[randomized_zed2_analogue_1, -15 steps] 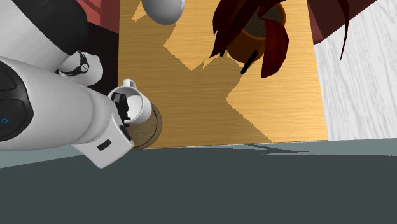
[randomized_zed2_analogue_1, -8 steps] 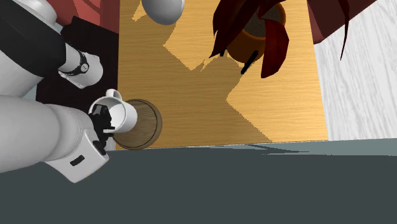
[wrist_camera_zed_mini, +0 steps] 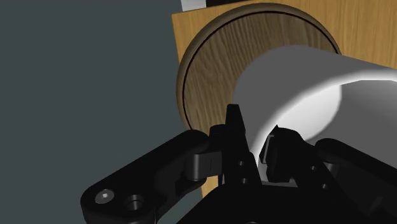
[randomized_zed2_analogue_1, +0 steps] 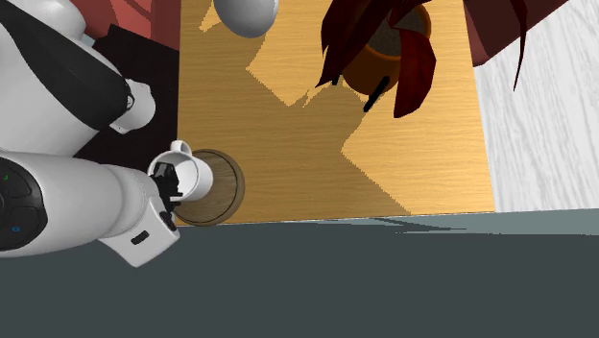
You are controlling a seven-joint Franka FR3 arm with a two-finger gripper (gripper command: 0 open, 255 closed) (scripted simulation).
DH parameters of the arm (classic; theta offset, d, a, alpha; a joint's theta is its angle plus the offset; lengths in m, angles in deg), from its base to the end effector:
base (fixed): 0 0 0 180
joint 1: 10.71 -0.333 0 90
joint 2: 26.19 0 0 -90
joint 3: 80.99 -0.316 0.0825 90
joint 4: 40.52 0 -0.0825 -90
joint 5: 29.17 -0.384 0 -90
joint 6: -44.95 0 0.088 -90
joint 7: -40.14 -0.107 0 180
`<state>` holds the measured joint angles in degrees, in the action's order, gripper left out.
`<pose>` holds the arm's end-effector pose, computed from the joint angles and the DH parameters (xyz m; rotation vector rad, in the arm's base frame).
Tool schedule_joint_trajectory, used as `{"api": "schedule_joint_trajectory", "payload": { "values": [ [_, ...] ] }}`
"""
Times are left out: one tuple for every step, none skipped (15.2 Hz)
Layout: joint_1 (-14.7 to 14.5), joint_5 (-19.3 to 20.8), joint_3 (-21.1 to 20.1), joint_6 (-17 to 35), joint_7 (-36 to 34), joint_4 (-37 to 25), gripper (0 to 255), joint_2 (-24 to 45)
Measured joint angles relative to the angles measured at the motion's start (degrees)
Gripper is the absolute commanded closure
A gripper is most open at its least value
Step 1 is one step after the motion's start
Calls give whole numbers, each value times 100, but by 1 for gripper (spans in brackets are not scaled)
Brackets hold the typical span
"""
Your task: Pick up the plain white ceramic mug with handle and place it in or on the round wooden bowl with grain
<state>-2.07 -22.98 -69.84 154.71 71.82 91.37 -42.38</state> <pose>0.4201 -0.1624 0.4493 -3.1048 -0.4059 0.1828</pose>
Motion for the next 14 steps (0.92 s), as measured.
{"api": "schedule_joint_trajectory", "payload": {
  "values": [
    [3,2,8,75,4,51,255,24],
    [3,2,11,152,1,105,255,47],
    [2,0,15,241,-2,157,255,84],
    [2,-1,17,300,-4,195,255,107],
    [5,0,27,393,1,252,255,142],
    [4,-2,29,457,-3,289,255,169],
    [4,0,28,485,-6,318,255,168],
    [3,-2,27,506,-9,328,255,170],
    [3,-1,27,512,-9,331,255,167],
    [3,-1,27,517,-10,335,255,165],
    [3,-1,27,521,-11,337,255,165],
    [4,-1,28,522,-10,336,255,165],
    [4,0,28,520,-10,338,0,163],
    [4,0,27,520,-11,344,0,164]
  ]
}}
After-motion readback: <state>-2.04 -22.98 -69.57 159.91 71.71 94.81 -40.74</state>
